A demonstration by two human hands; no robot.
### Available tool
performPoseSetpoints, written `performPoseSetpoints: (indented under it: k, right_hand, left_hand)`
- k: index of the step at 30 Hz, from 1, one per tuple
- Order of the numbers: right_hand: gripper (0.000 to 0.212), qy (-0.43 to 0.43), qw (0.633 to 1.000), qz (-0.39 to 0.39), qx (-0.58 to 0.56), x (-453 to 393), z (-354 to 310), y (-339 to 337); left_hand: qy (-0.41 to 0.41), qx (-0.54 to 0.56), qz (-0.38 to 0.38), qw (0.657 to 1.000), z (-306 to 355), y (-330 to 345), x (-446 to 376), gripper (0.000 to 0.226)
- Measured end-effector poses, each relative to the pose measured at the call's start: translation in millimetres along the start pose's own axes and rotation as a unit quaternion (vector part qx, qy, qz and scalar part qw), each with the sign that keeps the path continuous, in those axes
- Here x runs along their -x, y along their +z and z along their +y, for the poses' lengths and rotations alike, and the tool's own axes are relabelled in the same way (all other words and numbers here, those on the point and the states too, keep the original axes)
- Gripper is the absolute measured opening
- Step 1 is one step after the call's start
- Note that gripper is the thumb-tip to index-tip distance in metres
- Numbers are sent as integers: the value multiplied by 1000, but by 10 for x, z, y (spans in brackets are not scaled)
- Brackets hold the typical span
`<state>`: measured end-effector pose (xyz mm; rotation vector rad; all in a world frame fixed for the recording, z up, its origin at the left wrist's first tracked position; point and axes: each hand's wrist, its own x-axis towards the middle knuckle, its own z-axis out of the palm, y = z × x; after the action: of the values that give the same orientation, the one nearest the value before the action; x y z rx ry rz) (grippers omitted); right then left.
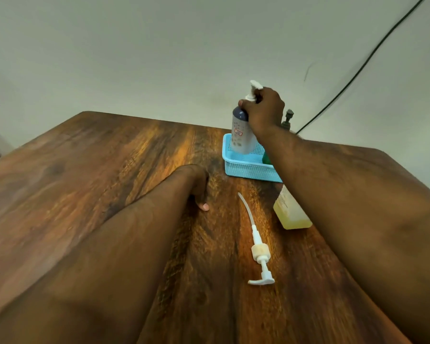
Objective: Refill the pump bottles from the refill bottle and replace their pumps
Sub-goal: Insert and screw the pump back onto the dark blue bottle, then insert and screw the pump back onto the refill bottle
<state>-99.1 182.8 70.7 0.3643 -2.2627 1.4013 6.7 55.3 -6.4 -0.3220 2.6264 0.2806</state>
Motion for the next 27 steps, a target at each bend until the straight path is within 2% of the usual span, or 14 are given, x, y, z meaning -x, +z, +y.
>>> performPoseSetpoints:
  k: [5,11,15,18,20,22,24,27]
  right_hand:
    - [31,34,998,-7,55,21,343,191]
    - [34,54,997,2,52,5,531,284]
    - [57,64,998,-3,14,48,482,274]
    - [82,121,992,23,-3,159,362,252]
    - [88,153,986,53,-32,321,226,246]
    - [83,149,981,61,-110,572,107,179]
    - [62,118,977,-8,-180,897,81,24]
    - [29,75,963,-200,-162,1361,196,-328]
  left_hand:
    - [-21,3,-5,1000,2,24,-31,86]
    - [-25,22,5,999,-2,34,-41,85]
    - [-28,5,-2,1000,36,39,-1,85]
    - [-37,15,13,999,33,61,39,83]
    - [-46,41,26,998,19,74,78,83]
    - [-49,73,49,995,-1,103,141,82]
    - [-51,111,77,990,-45,157,219,82]
    - [-53,123,120,984,-83,265,364,78]
